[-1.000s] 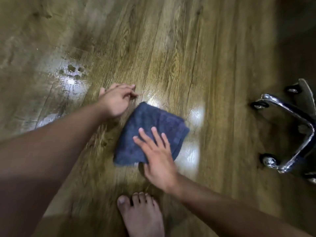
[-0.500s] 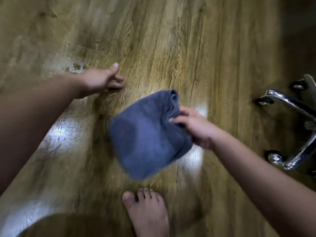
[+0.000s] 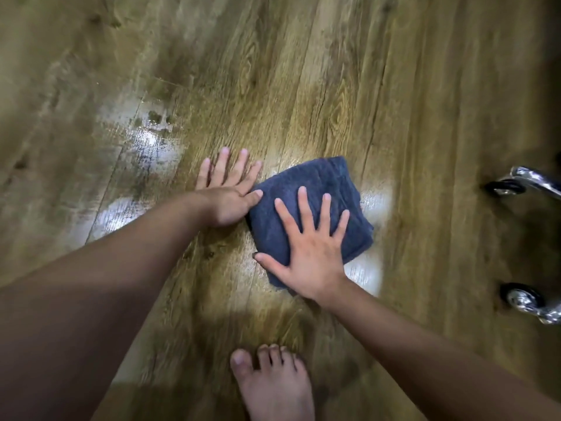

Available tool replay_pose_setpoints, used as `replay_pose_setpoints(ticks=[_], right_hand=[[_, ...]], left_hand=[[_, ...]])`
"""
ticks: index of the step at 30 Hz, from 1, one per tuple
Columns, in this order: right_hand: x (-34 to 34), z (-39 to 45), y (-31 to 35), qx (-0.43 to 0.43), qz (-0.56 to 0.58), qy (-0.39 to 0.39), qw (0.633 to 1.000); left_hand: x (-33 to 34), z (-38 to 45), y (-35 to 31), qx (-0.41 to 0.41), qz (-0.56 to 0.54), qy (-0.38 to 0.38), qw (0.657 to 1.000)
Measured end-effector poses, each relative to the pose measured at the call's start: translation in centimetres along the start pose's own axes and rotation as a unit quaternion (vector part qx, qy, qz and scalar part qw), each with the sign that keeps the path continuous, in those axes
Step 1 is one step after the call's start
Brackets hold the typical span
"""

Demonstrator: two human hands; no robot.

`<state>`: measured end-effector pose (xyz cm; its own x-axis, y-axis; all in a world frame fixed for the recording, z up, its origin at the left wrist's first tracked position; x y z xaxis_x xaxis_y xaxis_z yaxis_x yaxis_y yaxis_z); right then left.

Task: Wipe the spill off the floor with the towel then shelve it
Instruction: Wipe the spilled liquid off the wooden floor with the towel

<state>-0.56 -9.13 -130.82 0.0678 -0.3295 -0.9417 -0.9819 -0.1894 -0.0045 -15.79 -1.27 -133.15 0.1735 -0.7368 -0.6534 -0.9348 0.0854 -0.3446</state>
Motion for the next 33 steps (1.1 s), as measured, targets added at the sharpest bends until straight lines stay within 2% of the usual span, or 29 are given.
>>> replay_pose_setpoints(ticks=[4,13,17,21,27,30,33], right_hand=[[-1.0,3.1,-2.7,0.008,0.033,-0.016,0.999],[-5.7,16.1,-15.0,0.187,0.149,-0.054,0.969],[-6.6,17.1,-16.9,0.223,0.182,-0.056,0.956],[-5.9,14.1,-14.0,0.16,0.16,-0.077,0.971],[-2.6,5.7,-6.0,0.006,0.076,-0.047,0.996],[-0.3,-1.7,-1.4,-0.099,0.025,-0.052,0.993],[1.2,-5.1,-0.3,-0.176,-0.022,-0.062,0.982]], left_hand=[[-0.3,-0.3,0.1,0.007,-0.038,0.013,0.999],[-0.4,-1.0,-0.6,0.017,-0.002,0.035,0.999],[-0.3,-1.1,-0.8,0.012,0.014,0.036,0.999],[-0.3,-1.2,-1.0,0.014,0.008,0.027,1.0],[-0.5,-1.7,-1.0,0.014,-0.041,0.004,0.999],[-0.6,-1.6,-0.9,0.014,-0.078,-0.004,0.997],[-0.8,-1.9,-1.0,0.011,-0.08,-0.005,0.997]])
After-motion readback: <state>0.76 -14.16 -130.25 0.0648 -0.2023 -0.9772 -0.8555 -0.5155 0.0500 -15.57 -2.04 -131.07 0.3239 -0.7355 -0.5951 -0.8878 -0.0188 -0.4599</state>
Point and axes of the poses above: each hand's wrist, its own z-axis towards the middle knuckle, its own x-axis out of the palm, y = z × x, the point moved 8 cm from there along z, towards the middle knuckle
